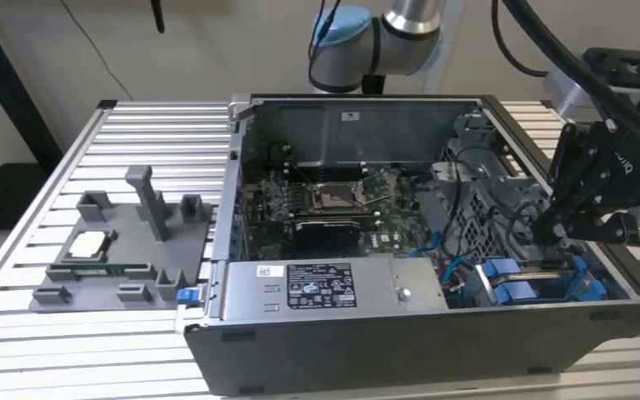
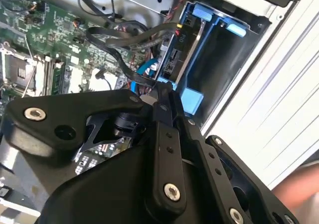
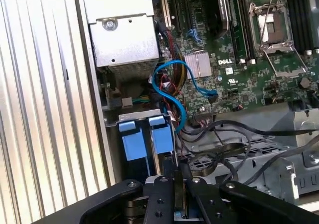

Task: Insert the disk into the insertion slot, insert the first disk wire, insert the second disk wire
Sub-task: 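Insert the second disk wire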

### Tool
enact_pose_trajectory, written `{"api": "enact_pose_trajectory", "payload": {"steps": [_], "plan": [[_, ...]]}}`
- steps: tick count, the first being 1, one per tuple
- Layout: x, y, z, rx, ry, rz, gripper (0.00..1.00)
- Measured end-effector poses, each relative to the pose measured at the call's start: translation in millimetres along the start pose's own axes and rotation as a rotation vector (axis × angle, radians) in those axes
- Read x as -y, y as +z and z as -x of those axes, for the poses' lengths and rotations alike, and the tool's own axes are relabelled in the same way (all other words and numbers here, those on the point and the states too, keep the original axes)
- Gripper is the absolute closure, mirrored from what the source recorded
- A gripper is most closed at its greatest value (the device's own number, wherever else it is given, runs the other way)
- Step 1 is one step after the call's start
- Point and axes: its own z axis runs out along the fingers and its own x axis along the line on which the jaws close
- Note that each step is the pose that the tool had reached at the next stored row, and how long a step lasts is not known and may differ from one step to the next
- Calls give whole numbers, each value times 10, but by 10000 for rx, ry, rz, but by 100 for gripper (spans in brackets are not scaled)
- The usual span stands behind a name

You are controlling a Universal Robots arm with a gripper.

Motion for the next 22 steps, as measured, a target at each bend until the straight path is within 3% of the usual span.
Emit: {"api": "enact_pose_trajectory", "payload": {"steps": [1,2,5,7,13,22], "plan": [[-28,43,12,-118,-5,-104,84],[-47,69,28,-109,-15,-186,84],[-74,114,58,-88,-34,-322,84],[-79,133,78,-136,-82,-402,84],[-83,169,108,-485,-527,-479,84],[-82,191,107,-511,-694,-515,84]]}}
